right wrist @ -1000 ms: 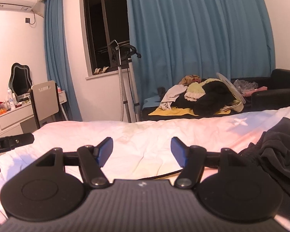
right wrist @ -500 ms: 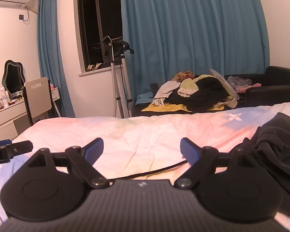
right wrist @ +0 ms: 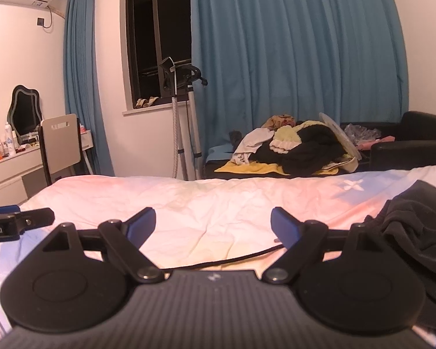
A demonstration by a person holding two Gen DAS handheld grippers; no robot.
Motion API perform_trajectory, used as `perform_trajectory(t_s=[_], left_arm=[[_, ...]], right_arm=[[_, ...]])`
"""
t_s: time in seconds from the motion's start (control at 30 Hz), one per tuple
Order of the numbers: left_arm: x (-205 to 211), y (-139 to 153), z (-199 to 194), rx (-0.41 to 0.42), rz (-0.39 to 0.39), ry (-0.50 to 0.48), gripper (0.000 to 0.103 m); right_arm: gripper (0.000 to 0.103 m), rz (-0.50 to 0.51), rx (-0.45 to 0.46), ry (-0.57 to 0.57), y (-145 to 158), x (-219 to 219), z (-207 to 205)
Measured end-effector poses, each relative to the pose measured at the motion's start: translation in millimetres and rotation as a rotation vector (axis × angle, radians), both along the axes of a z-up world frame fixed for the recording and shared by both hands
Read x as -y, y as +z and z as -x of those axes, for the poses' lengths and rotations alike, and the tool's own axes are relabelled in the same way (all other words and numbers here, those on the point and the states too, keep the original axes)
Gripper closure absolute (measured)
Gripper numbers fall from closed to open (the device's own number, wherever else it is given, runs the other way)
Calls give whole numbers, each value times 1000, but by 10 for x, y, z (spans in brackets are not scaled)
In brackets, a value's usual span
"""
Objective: Fold clothes
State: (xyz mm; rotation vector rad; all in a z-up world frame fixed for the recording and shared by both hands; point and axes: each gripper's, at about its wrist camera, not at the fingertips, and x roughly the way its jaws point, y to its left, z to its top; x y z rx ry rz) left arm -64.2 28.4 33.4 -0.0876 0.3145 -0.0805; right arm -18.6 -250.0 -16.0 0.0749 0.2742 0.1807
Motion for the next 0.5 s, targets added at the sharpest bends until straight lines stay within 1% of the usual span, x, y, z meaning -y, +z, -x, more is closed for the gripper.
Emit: perform_trajectory(t_s=[0.4,0.5], left_arm=[[56,-42,-10,-8,-22,-5,0],[53,-43,-7,-7,-14,-8,0]], right_arm=[[16,12,-5,-23,-17,20,-26],[16,11,-11,-25,-20,16,-28]])
